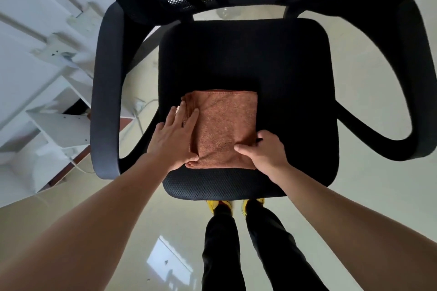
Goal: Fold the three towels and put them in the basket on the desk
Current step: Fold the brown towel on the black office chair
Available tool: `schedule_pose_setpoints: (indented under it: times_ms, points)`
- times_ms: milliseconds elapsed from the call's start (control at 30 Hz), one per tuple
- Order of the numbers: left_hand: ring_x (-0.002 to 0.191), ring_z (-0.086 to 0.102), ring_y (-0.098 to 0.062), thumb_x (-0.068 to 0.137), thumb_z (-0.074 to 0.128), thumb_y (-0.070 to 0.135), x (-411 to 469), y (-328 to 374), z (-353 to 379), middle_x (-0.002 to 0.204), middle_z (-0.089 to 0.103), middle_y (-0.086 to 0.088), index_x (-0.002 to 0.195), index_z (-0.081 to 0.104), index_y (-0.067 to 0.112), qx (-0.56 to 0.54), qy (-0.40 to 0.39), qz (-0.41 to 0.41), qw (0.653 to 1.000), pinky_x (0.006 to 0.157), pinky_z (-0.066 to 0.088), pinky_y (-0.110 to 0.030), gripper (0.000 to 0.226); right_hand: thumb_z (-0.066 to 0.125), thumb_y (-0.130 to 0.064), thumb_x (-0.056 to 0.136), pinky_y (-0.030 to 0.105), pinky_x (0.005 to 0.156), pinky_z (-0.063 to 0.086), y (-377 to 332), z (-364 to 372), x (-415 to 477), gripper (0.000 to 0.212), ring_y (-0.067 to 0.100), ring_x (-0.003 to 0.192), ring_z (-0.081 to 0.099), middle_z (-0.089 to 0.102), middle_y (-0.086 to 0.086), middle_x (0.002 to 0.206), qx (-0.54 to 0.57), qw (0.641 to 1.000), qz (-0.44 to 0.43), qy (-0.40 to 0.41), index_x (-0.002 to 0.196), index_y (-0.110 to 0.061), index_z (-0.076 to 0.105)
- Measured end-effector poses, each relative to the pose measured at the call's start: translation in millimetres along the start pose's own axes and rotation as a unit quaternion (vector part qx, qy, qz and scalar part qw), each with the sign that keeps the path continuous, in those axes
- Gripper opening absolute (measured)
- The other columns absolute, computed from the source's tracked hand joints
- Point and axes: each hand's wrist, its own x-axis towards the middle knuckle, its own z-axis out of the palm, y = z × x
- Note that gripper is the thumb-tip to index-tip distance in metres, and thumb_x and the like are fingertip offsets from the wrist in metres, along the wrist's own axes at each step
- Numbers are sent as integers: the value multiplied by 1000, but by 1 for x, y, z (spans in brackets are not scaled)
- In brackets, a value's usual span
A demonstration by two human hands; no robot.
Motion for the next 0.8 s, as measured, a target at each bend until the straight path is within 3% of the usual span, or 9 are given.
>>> schedule_pose_setpoints:
  times_ms: [100,167,300,367,467,533,600,667,800]
  points:
    - [148,8,-33,71,72,59,-5,11,-4,161,2,-13,153,6,24,-17,5,-10,1000,115,24,-46,112,85,-32,68,27,72,52,-5,-22,10,38,19,86,67,71,4,96,52,997,27,-48,96,-12,68]
    - [141,25,-33,76,67,57,-12,25,-4,153,24,-11,147,30,23,-34,63,-5,997,109,32,-46,87,83,-25,71,21,64,47,-3,-54,13,29,15,80,66,70,2,89,52,997,25,-59,93,-11,70]
    - [100,55,-27,86,56,34,-7,67,-10,109,59,-6,113,65,18,-165,210,35,963,83,50,-43,33,81,-24,73,20,62,44,11,-106,22,29,12,81,64,70,3,94,-4,999,22,-37,96,-10,71]
    - [89,61,-22,88,50,25,10,92,-21,99,67,-4,106,69,16,-305,185,59,932,77,53,-41,27,84,-34,69,24,70,48,16,-111,27,49,18,93,64,68,0,101,-27,999,15,-18,110,-14,66]
    - [92,63,-12,92,53,12,47,113,-32,111,68,3,113,68,17,-406,56,20,912,82,53,-28,26,84,-55,57,41,90,50,23,-97,26,94,25,110,59,58,-1,121,-129,991,-5,32,136,-27,41]
    - [78,62,-14,94,47,1,67,115,-37,109,67,-5,115,64,11,-507,-4,-57,860,65,53,-23,29,82,-56,59,44,89,49,36,-84,20,99,29,114,57,53,2,128,-197,978,-21,67,140,-32,30]
    - [66,59,-17,96,43,-4,75,110,-45,101,63,-14,116,59,0,-580,-35,-115,806,50,52,-18,26,82,-53,62,43,86,47,49,-80,15,94,29,113,56,52,3,128,-169,980,-26,103,138,-33,31]
    - [68,63,-20,96,47,-3,80,108,-50,97,65,-16,114,60,-3,-550,-34,-124,825,51,54,-19,22,82,-50,65,41,84,47,61,-81,10,88,28,112,58,55,2,127,-120,985,-14,124,137,-29,35]
    - [65,70,-20,88,63,3,91,109,-51,83,71,-13,84,69,9,-409,20,-112,906,59,60,-28,9,84,-45,66,35,81,47,71,-73,-3,82,25,105,62,63,1,115,-21,991,41,130,132,-21,42]
